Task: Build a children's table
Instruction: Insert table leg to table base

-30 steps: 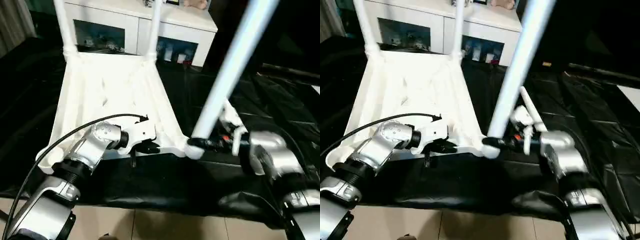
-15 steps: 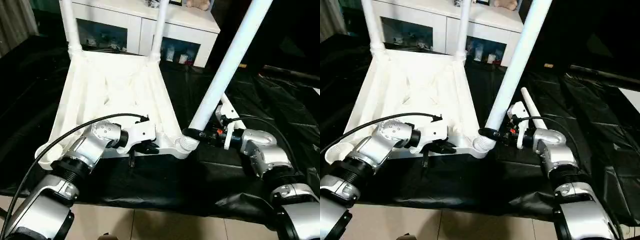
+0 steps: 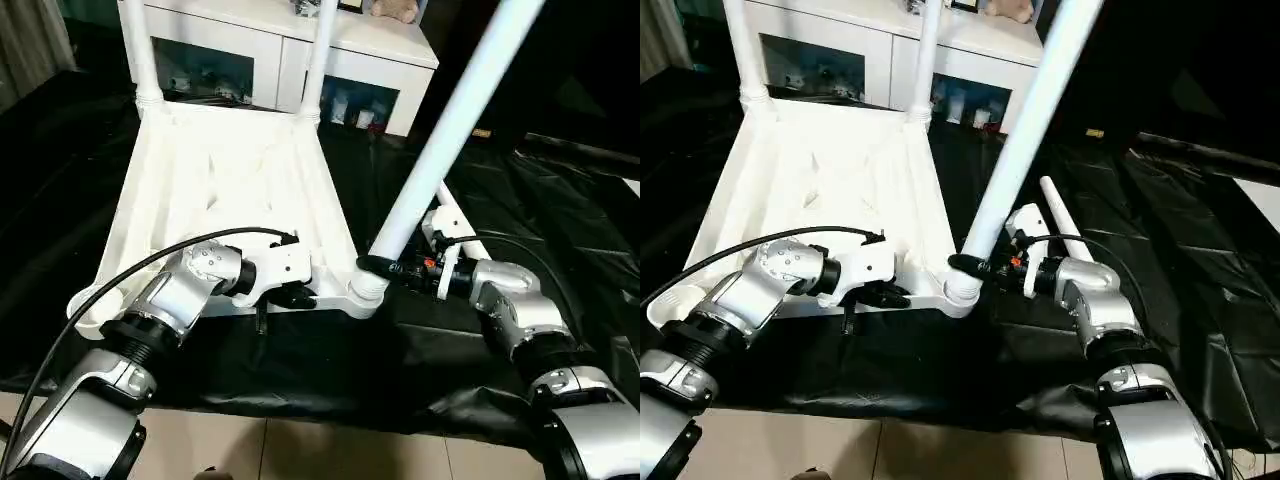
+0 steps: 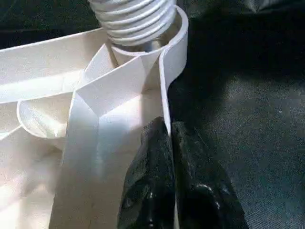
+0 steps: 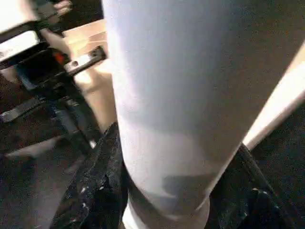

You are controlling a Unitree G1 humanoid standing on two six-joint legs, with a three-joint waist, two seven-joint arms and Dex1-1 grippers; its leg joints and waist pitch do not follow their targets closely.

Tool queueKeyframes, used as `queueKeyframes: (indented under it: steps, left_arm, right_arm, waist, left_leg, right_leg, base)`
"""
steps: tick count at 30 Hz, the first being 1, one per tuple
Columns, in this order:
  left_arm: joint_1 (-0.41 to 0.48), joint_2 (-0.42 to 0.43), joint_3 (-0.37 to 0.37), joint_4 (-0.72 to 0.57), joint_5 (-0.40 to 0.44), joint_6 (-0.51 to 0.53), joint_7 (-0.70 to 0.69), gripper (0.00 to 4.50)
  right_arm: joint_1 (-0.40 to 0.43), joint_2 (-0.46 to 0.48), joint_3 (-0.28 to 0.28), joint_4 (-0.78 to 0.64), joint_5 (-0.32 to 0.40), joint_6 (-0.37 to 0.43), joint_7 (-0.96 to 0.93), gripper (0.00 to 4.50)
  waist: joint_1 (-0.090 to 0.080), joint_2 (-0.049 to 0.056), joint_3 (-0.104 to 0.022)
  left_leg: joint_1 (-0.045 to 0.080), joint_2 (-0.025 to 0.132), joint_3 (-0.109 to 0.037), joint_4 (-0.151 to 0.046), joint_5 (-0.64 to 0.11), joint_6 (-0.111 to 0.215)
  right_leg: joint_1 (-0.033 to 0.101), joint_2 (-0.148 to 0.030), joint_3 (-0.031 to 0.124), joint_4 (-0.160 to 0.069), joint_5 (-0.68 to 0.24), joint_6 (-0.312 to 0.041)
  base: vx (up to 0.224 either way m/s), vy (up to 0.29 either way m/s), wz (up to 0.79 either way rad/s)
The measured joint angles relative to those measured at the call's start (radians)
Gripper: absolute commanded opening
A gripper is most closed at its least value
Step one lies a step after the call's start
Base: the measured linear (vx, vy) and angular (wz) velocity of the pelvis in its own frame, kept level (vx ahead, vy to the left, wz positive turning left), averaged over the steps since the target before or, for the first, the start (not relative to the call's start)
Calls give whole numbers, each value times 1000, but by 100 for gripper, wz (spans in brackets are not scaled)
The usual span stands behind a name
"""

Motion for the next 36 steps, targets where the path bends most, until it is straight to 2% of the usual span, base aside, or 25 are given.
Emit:
queueKeyframes:
  steps: [5, 9, 13, 36]
  left_arm:
    - [-5, 6, -9, -7, 1, 0, -20, 0]
    - [-7, 9, -8, -10, 1, 0, -25, 0]
    - [-8, 9, -9, -10, 2, -1, -27, 0]
    - [-9, 8, -11, -10, 3, -1, -28, 0]
  right_arm:
    - [11, -29, 20, -66, 5, 75, 78, 186]
    - [13, -39, 24, -84, 13, 95, 96, 186]
    - [12, -32, 22, -75, 7, 67, 79, 186]
    - [12, -23, 14, -64, -1, 51, 52, 186]
  waist:
    - [5, 2, 1]
    - [4, 11, 6]
    - [4, 16, 7]
    - [5, 17, 7]
  left_leg:
    - [-1, 0, 0, 0, 0, 0]
    - [-1, 0, 0, 0, 0, 0]
    - [-1, 0, 0, 0, 0, 0]
    - [-1, 0, 0, 0, 0, 0]
  right_leg:
    - [0, 0, 0, -1, 0, 0]
    - [0, 0, -1, 0, 0, 0]
    - [0, 0, -1, 0, 0, 0]
    - [0, 0, -1, 0, 0, 0]
  base:
    - [0, 0, 0]
    - [0, 0, 0]
    - [0, 0, 0]
    - [0, 0, 0]
